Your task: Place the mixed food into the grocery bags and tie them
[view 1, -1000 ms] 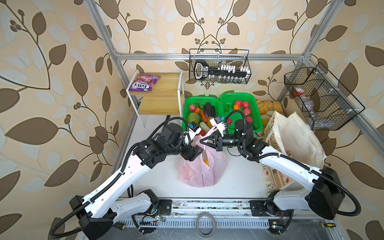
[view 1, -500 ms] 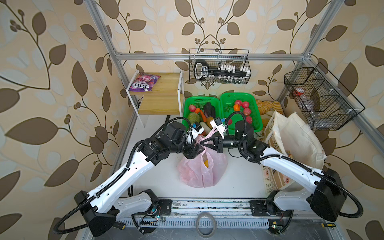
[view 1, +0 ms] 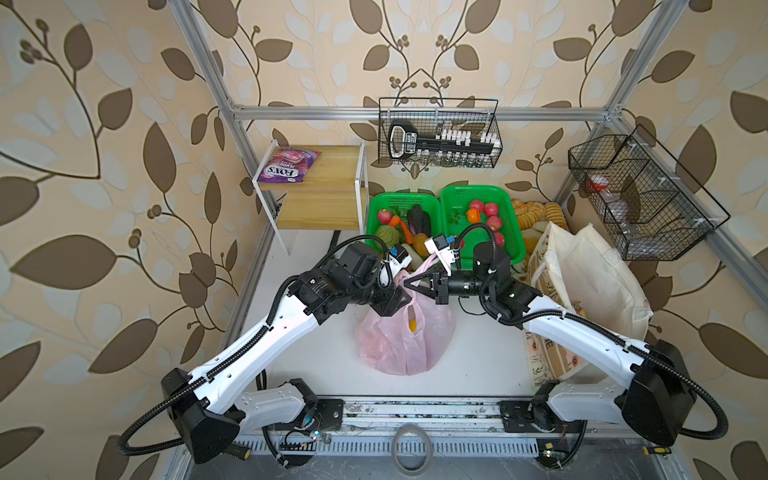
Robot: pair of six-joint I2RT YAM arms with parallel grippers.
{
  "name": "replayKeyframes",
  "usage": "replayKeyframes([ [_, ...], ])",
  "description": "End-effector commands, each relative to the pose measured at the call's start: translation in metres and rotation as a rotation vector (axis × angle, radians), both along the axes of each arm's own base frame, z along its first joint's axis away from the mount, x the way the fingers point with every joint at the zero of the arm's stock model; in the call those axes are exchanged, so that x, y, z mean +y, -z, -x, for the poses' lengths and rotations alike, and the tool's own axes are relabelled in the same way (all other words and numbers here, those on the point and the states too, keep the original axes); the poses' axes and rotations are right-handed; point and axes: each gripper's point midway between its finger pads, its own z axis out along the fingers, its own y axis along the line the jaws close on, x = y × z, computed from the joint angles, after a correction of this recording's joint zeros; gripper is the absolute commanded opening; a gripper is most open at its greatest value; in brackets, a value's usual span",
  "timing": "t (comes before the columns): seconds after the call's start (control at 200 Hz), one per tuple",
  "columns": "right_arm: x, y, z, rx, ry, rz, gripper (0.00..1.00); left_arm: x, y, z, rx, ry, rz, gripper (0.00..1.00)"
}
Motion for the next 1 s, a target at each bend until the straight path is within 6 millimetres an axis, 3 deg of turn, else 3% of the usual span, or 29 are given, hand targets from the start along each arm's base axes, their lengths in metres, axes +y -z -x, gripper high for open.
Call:
replayKeyframes([
  [0.0, -0.004, -0.01, -0.001, -0.013, 0.025, -0.033, 0.0, 0.007, 0.003, -0.012, -0.003, -0.082, -0.013, 0.58],
  [0.2, -0.002, -0.006, -0.003, 0.005, 0.033, -0.03, 0.0, -0.012, -0.006, -0.003, 0.02, -0.007, 0.082, 0.66],
  [0.36, -0.001, -0.01, -0.002, 0.001, 0.025, -0.045, 0.0, -0.017, 0.005, 0.004, 0.07, 0.041, 0.053, 0.64],
  [0.58, -0.001, -0.009, -0.002, 0.005, 0.026, -0.043, 0.0, -0.01, 0.009, -0.004, 0.041, 0.005, 0.0, 0.48],
  [0.835, -0.002, -0.007, -0.003, 0.005, 0.031, -0.037, 0.03, -0.001, 0.016, -0.004, 0.029, -0.019, -0.037, 0.19],
  [0.94, -0.003, -0.001, -0.005, 0.008, 0.034, -0.02, 0.12, 0.001, 0.013, -0.001, 0.008, -0.014, -0.029, 0.13],
  [0.995, -0.004, 0.002, -0.003, 0.008, 0.019, -0.013, 0.23, 0.003, 0.01, 0.0, -0.006, -0.008, -0.027, 0.1],
])
